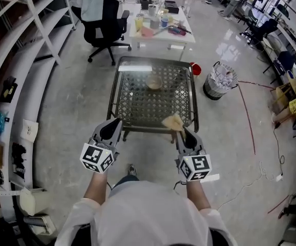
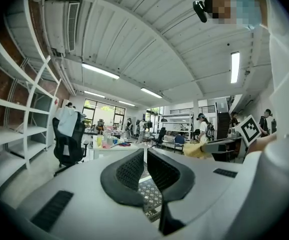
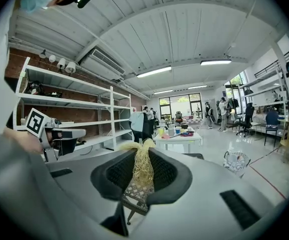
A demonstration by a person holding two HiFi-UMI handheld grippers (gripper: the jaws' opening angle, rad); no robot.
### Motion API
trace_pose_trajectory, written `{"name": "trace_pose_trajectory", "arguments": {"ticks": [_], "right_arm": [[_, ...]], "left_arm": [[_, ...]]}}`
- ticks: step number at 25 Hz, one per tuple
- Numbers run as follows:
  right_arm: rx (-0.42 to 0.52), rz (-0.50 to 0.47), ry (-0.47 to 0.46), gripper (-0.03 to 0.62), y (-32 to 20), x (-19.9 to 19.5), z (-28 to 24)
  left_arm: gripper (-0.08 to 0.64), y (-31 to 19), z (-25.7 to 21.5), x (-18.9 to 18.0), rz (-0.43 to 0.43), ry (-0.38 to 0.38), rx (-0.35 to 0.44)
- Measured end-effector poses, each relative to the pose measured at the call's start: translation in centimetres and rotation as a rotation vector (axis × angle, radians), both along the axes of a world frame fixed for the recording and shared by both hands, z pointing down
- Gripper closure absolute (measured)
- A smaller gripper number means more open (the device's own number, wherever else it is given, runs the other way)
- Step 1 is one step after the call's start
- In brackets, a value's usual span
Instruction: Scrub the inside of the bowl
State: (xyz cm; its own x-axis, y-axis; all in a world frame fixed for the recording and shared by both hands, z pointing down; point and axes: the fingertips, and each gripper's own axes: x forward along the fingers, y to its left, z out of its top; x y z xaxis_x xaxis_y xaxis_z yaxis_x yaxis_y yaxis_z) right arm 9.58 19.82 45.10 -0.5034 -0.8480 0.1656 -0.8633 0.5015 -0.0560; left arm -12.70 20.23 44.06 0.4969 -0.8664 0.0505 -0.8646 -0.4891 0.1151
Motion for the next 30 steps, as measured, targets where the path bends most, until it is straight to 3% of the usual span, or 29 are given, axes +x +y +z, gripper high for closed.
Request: {"name": "trace_pose_trajectory", "arguments": {"ticks": [9, 14, 30], "right_arm": [[0.003, 0.078, -0.006, 0.505, -5.2, -2.0, 0.3], [-0.002, 0.079, 0.009, 0.505, -7.6, -1.0, 0.5], [-0.008, -0.064, 0.033, 0.505, -18.9, 3.0, 0.5]], "left_arm": [[0.515, -6.6, 0.9, -2.0, 0.077, -0.002, -0.014], [0.515, -9.2, 2.0, -0.7, 0.087, 0.008, -0.039], [0.515, -18.8, 1.5, 3.9, -0.018, -0.007, -0.044]]}}
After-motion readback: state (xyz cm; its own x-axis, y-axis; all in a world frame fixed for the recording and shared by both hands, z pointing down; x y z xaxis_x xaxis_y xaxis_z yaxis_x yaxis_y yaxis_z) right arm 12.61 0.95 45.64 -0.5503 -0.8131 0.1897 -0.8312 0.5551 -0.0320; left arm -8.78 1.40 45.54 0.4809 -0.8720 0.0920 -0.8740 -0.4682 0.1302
